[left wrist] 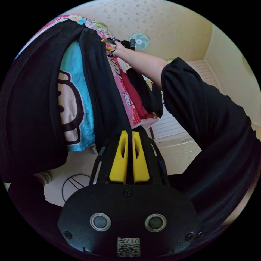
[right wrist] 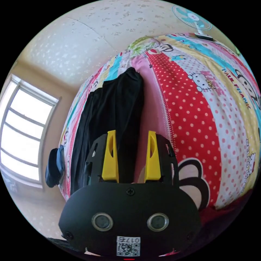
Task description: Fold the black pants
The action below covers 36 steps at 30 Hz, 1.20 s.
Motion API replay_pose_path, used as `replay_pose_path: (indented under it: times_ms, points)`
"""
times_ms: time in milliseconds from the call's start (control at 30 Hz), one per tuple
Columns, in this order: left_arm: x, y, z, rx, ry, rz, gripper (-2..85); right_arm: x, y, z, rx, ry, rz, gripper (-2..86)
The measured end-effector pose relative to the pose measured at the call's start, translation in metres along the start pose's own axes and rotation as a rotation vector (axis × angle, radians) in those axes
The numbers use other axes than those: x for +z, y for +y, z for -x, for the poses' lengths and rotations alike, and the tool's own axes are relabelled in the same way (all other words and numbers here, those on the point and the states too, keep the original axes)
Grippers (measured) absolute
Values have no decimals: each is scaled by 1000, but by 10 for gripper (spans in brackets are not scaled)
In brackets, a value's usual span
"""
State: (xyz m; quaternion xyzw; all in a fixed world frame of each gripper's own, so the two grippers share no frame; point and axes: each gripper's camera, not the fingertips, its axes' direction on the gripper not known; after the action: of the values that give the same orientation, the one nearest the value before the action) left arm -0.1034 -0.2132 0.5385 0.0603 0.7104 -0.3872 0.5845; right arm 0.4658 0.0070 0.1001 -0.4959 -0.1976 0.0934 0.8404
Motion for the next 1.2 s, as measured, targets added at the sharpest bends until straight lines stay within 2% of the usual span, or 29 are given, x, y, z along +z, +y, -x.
replay_pose_path:
  times_ms: [67,167,267,400,500,600,667,767,833,933,967,1033,1067,1133,1200]
  points:
    - [-27,7,16,-37,35,-26,-6,12,-4,28,-50,33,-70,49]
    - [-75,29,37,-92,81,-103,-6,40,-3,108,-263,21,-120,30]
    - [-133,60,59,-160,85,-212,-5,80,7,188,-402,-164,-102,25]
    - [-192,94,83,-242,21,-303,0,149,21,245,-360,-450,-11,30]
    - [-219,108,97,-309,-115,-292,25,181,45,263,-381,-375,57,43]
    - [-227,107,107,-355,-233,-242,105,163,78,266,-476,-190,26,70]
    - [-245,107,98,-305,-318,-330,110,145,107,258,-541,-108,65,88]
    - [-258,90,94,-204,-327,-378,115,102,185,225,-601,-66,65,107]
    - [-251,68,100,-172,-283,-329,127,85,237,196,-564,-79,74,120]
    - [-216,30,111,-149,-272,-181,123,91,326,150,-424,-214,238,138]
    - [-203,22,109,-148,-311,-143,112,83,363,140,-422,-332,164,134]
    - [-194,20,95,-136,-420,-131,77,76,405,139,-491,-485,211,90]
    - [-187,19,84,-115,-448,-82,46,83,423,141,-505,-496,312,63]
    - [-175,24,66,-55,-401,-27,41,66,442,135,-522,-469,266,48]
    - [-160,34,45,13,-315,41,40,35,457,124,-561,-469,319,42]
